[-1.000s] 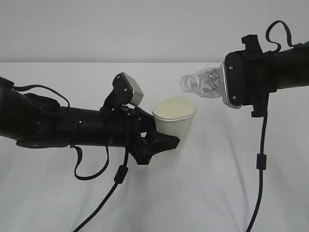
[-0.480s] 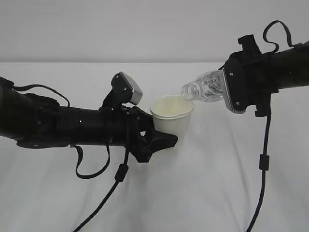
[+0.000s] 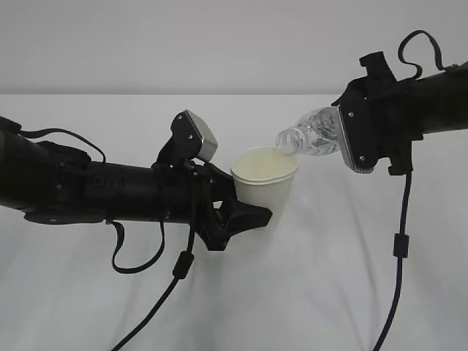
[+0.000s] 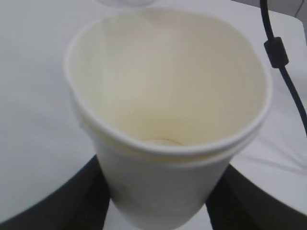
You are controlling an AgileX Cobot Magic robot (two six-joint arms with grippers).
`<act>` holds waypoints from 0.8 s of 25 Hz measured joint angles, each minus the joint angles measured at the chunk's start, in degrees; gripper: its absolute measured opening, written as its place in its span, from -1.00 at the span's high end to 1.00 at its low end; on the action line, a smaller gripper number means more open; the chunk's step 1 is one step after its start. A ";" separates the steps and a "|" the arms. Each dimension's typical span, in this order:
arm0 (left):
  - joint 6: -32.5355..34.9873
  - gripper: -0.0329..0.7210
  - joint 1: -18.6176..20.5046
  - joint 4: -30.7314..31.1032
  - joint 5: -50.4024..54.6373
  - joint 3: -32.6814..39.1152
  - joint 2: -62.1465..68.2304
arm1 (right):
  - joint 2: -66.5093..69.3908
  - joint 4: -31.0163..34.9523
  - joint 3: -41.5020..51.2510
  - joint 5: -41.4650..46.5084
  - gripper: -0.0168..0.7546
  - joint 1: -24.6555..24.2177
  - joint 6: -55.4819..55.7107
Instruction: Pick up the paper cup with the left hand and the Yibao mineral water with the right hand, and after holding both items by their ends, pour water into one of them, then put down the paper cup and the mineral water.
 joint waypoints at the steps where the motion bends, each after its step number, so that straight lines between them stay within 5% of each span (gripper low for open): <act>1: 0.00 -0.18 -0.10 0.05 0.00 0.00 0.00 | 0.00 0.00 0.00 0.09 -0.28 0.00 -0.57; 20: 0.00 -0.18 -0.10 0.52 -0.23 0.00 0.00 | 0.00 0.00 -1.99 2.91 -0.28 1.96 -3.92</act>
